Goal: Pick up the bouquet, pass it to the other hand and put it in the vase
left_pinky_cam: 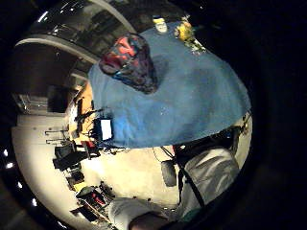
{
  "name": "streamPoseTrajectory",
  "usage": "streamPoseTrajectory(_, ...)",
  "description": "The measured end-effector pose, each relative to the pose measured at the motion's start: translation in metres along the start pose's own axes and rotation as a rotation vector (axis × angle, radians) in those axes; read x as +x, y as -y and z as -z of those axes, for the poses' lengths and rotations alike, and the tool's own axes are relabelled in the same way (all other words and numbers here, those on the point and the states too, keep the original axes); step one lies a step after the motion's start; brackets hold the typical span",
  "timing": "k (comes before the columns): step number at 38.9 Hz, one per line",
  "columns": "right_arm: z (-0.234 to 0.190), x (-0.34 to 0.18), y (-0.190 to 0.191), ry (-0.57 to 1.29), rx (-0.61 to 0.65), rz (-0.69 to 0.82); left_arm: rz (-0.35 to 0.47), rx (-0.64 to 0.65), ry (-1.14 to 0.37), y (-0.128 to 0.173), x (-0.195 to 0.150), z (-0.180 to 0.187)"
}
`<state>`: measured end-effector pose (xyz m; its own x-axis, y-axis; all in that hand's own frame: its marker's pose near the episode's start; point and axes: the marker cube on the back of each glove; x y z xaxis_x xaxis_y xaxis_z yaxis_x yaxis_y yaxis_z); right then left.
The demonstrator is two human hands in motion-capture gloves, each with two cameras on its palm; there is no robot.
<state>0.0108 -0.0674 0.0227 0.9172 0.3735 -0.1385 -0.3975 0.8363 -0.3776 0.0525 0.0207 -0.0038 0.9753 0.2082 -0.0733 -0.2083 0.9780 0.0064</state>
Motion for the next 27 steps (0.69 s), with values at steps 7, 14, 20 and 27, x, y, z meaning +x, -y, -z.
streamPoseTrajectory(7, -0.036, -0.003, 0.025, 0.072, 0.173, 0.036, -0.034, -0.059, -0.009, -0.006, 0.008, -0.011)
streamPoseTrajectory(14, -0.088, -0.015, 0.029, 0.019, 0.1, 0.022, -0.022, -0.028, -0.009, 0.001, 0.009, -0.016)
streamPoseTrajectory(20, -0.121, -0.02, 0.041, 0.005, 0.09, 0.028, -0.018, -0.044, -0.022, 0.002, 0.008, -0.02)
streamPoseTrajectory(27, -0.134, -0.018, 0.049, 0.013, 0.229, 0.048, -0.022, -0.048, -0.056, 0.002, 0.008, -0.023)
